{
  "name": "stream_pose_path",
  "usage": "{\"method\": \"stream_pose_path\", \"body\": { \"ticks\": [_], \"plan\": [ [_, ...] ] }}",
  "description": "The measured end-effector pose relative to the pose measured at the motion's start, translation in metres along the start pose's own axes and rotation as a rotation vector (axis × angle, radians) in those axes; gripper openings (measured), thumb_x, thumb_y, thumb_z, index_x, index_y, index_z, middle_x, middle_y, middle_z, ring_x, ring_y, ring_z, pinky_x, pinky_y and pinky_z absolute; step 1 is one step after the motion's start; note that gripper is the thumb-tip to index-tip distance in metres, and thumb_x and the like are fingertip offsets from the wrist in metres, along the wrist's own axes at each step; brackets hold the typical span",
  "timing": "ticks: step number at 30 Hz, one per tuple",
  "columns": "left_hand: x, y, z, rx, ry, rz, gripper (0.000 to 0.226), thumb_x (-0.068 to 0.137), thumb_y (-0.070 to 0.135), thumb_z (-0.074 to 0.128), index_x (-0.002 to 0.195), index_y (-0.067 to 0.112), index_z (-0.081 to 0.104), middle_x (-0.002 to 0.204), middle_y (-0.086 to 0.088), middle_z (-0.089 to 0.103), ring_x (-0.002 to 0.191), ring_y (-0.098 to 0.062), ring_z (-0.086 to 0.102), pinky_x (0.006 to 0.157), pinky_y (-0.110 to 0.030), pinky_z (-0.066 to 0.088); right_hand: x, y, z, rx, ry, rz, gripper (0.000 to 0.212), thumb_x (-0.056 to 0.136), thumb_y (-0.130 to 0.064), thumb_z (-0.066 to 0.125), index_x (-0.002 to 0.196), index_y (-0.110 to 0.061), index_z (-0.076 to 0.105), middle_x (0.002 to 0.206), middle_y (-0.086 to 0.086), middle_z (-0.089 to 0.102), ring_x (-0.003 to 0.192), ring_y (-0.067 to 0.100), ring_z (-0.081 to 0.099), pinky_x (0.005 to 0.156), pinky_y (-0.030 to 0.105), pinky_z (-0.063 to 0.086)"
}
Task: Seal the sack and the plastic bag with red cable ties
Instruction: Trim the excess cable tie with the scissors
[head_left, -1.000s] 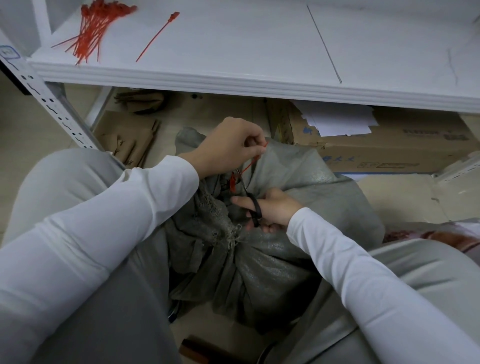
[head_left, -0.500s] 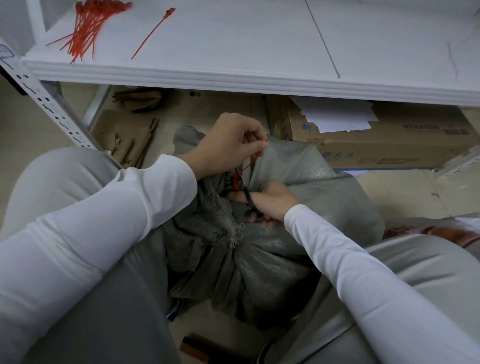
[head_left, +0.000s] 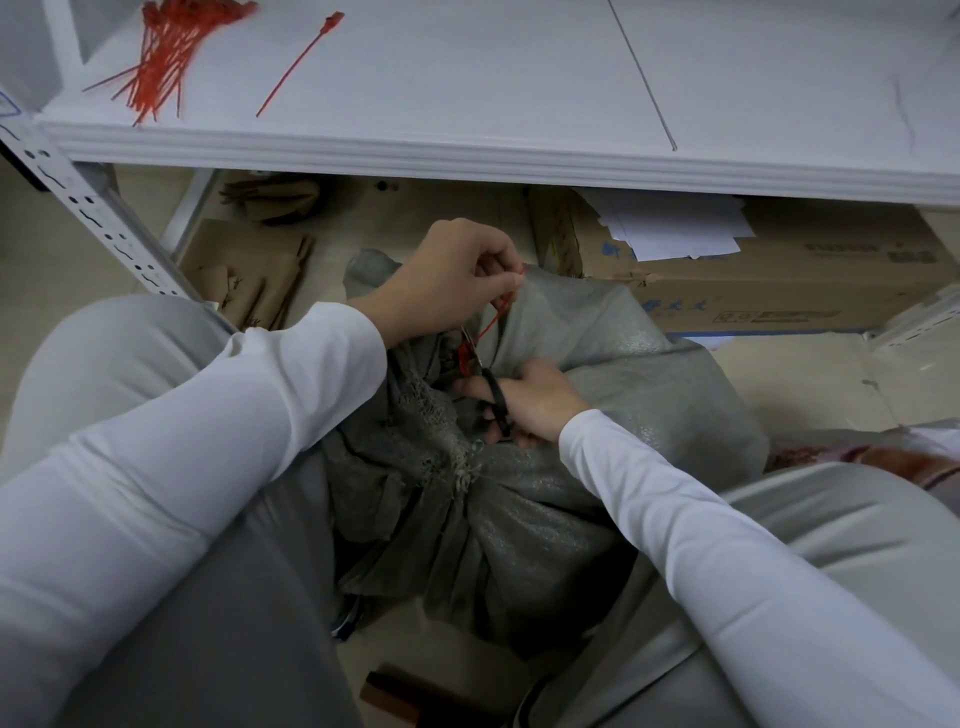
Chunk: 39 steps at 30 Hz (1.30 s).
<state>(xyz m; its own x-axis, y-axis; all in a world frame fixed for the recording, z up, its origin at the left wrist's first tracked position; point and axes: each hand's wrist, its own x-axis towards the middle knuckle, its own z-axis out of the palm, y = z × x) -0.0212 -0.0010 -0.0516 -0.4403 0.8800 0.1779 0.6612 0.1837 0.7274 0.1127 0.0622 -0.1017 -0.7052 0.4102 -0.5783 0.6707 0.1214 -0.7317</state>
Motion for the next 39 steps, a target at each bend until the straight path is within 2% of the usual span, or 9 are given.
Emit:
{"method": "stream_pose_path", "body": {
  "ticks": [4,8,13,19,24,27,31,35,39],
  "plan": [
    [0.004,-0.003,-0.002,0.040,-0.041,-0.053,0.005,0.084,0.005,0.066,0.083,0.010,0.068,0.079,-0.005,0.073,0.064,0.000,0.064,0.064,-0.005,0.044,-0.004,-0.002,0.000,0.071,-0.014,-0.014,0.030,0.080,-0.036,0.072,0.080,-0.007,0.062,0.062,0.006,0.062,0.033,0.009,0.053,0.032,0.016,0.028],
    [0.004,-0.003,-0.004,0.020,-0.063,-0.044,0.002,0.084,0.006,0.067,0.083,0.008,0.067,0.078,-0.005,0.073,0.063,0.001,0.065,0.064,-0.006,0.045,-0.006,-0.003,-0.001,0.043,-0.021,-0.008,0.035,0.080,-0.043,0.072,0.071,-0.011,0.059,0.057,0.004,0.060,0.026,0.005,0.044,0.031,0.015,0.027],
    [0.001,0.001,-0.007,-0.088,-0.100,-0.008,0.004,0.085,0.003,0.067,0.084,0.000,0.066,0.076,-0.009,0.072,0.067,-0.013,0.072,0.066,-0.017,0.055,0.000,0.002,0.001,-0.006,0.038,0.011,0.052,0.067,-0.064,0.071,0.071,-0.013,0.063,0.057,0.007,0.065,0.037,0.013,0.048,0.038,0.021,0.033],
    [0.000,0.006,-0.008,-0.157,-0.089,-0.004,0.004,0.085,0.001,0.066,0.083,-0.003,0.065,0.079,-0.013,0.072,0.067,-0.015,0.072,0.062,-0.015,0.053,0.000,0.001,0.005,0.074,0.048,-0.009,0.055,0.067,-0.067,0.069,0.071,-0.012,0.063,0.059,0.009,0.064,0.050,0.020,0.055,0.039,0.023,0.034],
    [-0.001,0.007,-0.007,-0.139,-0.090,0.005,0.006,0.085,0.001,0.067,0.085,-0.005,0.066,0.080,-0.015,0.072,0.068,-0.016,0.072,0.063,-0.016,0.054,0.000,-0.001,0.009,0.164,0.035,0.014,0.064,0.063,-0.068,0.069,0.086,-0.009,0.065,0.066,0.008,0.066,0.061,0.025,0.059,0.043,0.024,0.036],
    [-0.001,0.007,-0.007,-0.130,-0.082,0.015,0.006,0.085,0.002,0.067,0.084,-0.005,0.066,0.079,-0.014,0.072,0.069,-0.016,0.072,0.064,-0.016,0.055,-0.001,-0.002,0.005,0.148,0.019,0.004,0.057,0.071,-0.061,0.070,0.090,-0.008,0.066,0.066,0.005,0.065,0.051,0.019,0.057,0.037,0.019,0.032],
    [-0.001,0.005,-0.008,-0.102,-0.051,0.017,0.008,0.085,0.003,0.068,0.085,-0.005,0.066,0.079,-0.013,0.073,0.069,-0.016,0.072,0.066,-0.019,0.057,-0.005,-0.003,0.003,0.136,0.041,-0.023,0.043,0.078,-0.051,0.071,0.079,-0.009,0.064,0.062,0.004,0.063,0.031,0.004,0.047,0.031,0.014,0.029],
    [0.000,0.006,-0.008,-0.115,-0.036,-0.005,0.007,0.085,0.002,0.068,0.086,-0.005,0.066,0.078,-0.012,0.072,0.069,-0.018,0.073,0.070,-0.026,0.060,-0.012,-0.005,0.005,0.225,0.027,-0.031,0.039,0.081,-0.041,0.072,0.068,-0.007,0.058,0.057,0.007,0.057,0.028,0.005,0.044,0.030,0.013,0.029],
    [-0.003,0.011,-0.006,-0.132,-0.042,0.019,0.006,0.084,0.003,0.069,0.085,-0.003,0.067,0.075,-0.010,0.072,0.067,-0.014,0.072,0.069,-0.026,0.060,-0.014,-0.006,0.004,0.241,0.061,-0.024,0.049,0.079,-0.052,0.070,0.068,-0.005,0.062,0.057,0.008,0.061,0.028,0.006,0.044,0.032,0.016,0.028]
  ]
}}
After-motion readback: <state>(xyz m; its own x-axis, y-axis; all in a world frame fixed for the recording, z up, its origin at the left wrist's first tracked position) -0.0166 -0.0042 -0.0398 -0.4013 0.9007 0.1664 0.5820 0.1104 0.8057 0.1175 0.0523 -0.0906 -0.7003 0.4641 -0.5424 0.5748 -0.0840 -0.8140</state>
